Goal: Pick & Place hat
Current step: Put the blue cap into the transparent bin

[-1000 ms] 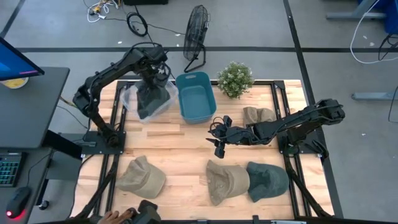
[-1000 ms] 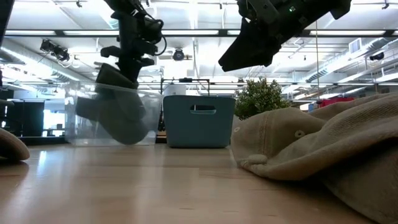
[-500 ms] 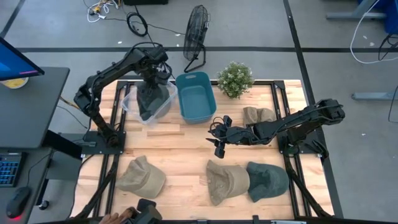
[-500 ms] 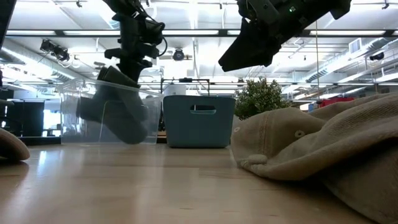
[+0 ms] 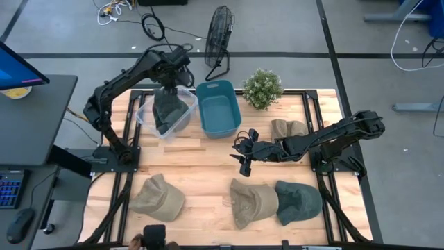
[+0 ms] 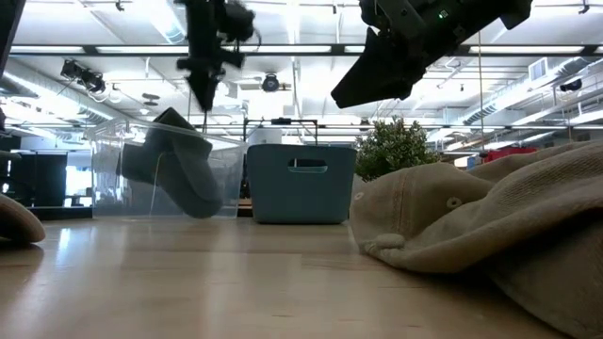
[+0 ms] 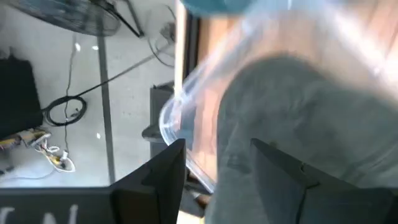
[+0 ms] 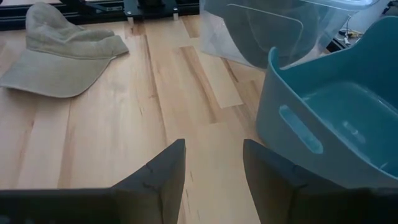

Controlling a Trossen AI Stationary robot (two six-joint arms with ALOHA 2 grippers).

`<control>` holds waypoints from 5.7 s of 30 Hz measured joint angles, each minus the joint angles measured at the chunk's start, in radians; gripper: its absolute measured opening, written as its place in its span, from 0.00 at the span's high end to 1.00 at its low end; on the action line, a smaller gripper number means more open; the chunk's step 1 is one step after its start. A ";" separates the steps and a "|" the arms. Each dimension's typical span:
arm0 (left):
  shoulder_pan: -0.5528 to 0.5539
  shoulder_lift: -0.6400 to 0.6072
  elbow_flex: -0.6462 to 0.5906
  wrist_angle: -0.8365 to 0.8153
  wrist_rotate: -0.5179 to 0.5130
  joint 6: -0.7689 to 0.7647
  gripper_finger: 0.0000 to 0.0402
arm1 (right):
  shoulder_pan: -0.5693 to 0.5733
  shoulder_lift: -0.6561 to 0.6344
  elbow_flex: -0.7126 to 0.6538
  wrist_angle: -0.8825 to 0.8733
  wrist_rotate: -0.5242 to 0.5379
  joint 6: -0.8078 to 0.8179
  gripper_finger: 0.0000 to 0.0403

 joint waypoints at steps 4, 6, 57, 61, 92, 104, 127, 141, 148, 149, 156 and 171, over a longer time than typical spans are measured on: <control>-0.058 -0.001 0.101 -0.014 0.102 -0.260 0.57 | 0.000 0.000 0.000 0.000 0.000 -0.009 0.59; -0.085 -0.001 0.138 -0.028 0.217 -0.340 0.59 | 0.000 0.000 0.000 -0.003 -0.005 -0.029 0.59; -0.727 -0.579 -1.328 1.669 0.122 -0.803 0.78 | 0.265 -0.220 -0.011 -0.744 -0.443 0.187 0.59; -0.727 -0.579 -1.328 1.665 0.122 -0.880 0.78 | 0.295 -0.220 -0.052 -0.746 -0.457 0.284 0.59; -0.727 -0.579 -1.328 1.663 0.122 -0.866 0.78 | 0.378 -0.220 -0.318 -0.539 -0.372 0.494 0.97; -0.727 -0.579 -1.328 1.665 0.122 -0.896 0.78 | 0.329 -0.220 -0.045 -0.569 -0.118 0.150 0.98; -0.728 -0.579 -1.324 1.954 0.186 -0.506 0.68 | -0.104 0.019 0.102 -0.136 -0.242 -0.444 0.99; -0.723 -0.429 -1.324 1.959 0.187 -0.584 0.40 | -0.124 0.206 0.166 0.085 -0.315 -0.466 0.97; -0.726 -0.370 -1.324 2.045 0.188 -0.589 0.40 | -0.124 0.217 0.176 0.059 -0.315 -0.480 0.97; -0.728 -0.371 -1.325 2.063 0.187 -0.589 0.40 | -0.124 0.217 0.176 0.047 -0.315 -0.480 0.97; -0.746 -0.372 -1.324 2.141 0.190 -0.625 0.41 | -0.124 0.217 0.176 0.006 -0.315 -0.479 0.97; -0.746 -0.247 -1.323 2.119 0.186 -0.681 0.41 | -0.122 0.217 0.176 0.157 -0.348 -0.496 0.97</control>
